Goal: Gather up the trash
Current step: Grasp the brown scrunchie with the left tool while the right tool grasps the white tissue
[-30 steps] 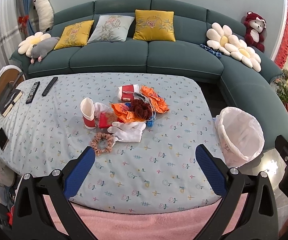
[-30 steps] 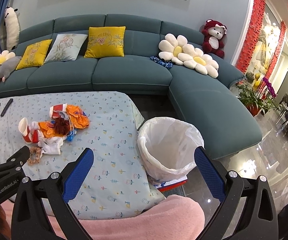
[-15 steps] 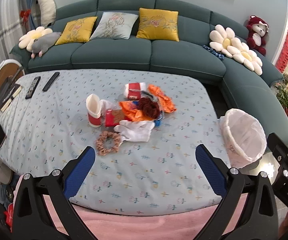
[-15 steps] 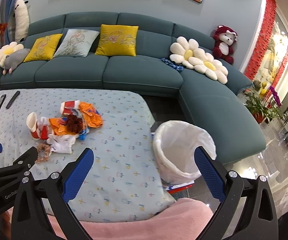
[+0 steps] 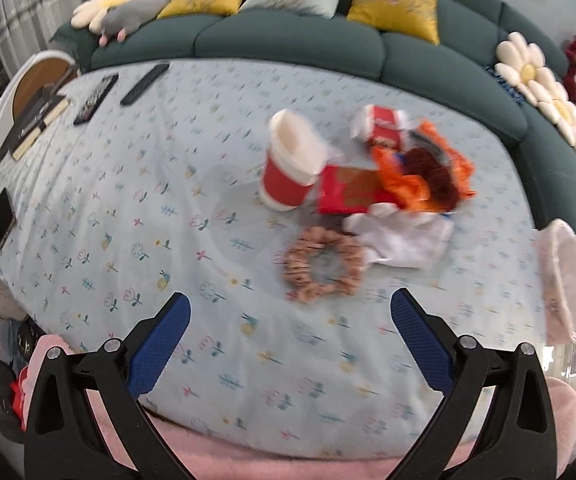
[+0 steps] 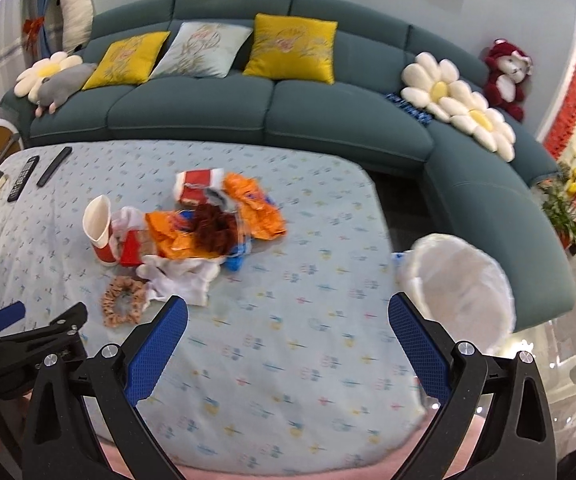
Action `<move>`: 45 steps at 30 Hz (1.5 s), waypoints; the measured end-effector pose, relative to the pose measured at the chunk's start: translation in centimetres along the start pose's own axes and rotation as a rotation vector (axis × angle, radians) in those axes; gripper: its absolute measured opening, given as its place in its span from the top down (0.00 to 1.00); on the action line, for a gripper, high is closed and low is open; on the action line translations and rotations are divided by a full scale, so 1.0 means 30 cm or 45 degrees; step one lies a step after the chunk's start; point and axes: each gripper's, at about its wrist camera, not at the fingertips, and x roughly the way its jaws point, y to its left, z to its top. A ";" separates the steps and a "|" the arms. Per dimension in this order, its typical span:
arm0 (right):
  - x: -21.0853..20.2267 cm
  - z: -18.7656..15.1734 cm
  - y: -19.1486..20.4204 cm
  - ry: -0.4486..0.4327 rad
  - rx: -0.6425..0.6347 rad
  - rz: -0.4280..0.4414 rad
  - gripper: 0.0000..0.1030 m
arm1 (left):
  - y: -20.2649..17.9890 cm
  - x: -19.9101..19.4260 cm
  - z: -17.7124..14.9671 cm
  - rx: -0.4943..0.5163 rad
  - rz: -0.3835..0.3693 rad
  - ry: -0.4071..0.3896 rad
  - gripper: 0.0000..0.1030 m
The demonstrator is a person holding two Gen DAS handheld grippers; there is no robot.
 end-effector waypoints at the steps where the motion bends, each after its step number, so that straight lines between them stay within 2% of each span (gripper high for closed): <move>1: 0.036 0.006 0.022 0.020 0.000 0.016 0.07 | 0.014 0.023 0.007 -0.018 -0.006 0.010 0.07; 8: 0.239 0.021 0.105 0.154 0.061 0.085 0.08 | 0.062 0.203 0.052 -0.093 -0.087 0.118 0.11; 11: 0.326 0.015 0.121 0.219 0.090 0.088 0.13 | 0.053 0.257 0.058 -0.112 -0.140 0.154 0.15; 15: 0.416 0.009 0.146 0.293 0.130 0.128 0.20 | 0.037 0.310 0.058 -0.101 -0.180 0.186 0.35; 17: 0.452 0.008 0.168 0.309 0.129 0.153 0.21 | 0.029 0.327 0.055 -0.101 -0.197 0.198 0.39; 18: 0.466 0.012 0.179 0.316 0.124 0.160 0.23 | 0.027 0.331 0.052 -0.106 -0.205 0.197 0.45; 22: 0.536 0.005 0.238 0.363 0.104 0.204 0.36 | 0.026 0.344 0.044 -0.111 -0.224 0.209 0.71; 24: 0.568 0.001 0.262 0.387 0.087 0.213 0.43 | 0.028 0.347 0.043 -0.115 -0.225 0.211 0.79; 26: 0.596 -0.011 0.282 0.412 0.074 0.227 0.55 | 0.034 0.346 0.039 -0.120 -0.232 0.215 0.83; 28: 0.613 -0.027 0.297 0.441 0.078 0.264 0.75 | 0.035 0.341 0.038 -0.117 -0.227 0.206 0.86; 31: 0.602 -0.037 0.300 0.443 0.076 0.292 0.91 | 0.032 0.317 0.040 -0.108 -0.223 0.183 0.87; 38: 0.470 -0.037 0.246 0.367 0.111 0.379 0.93 | 0.021 0.203 0.055 -0.096 -0.250 0.116 0.89; 45: 0.282 0.021 0.134 0.209 0.161 0.413 0.93 | -0.060 0.027 0.087 -0.034 -0.291 0.008 0.89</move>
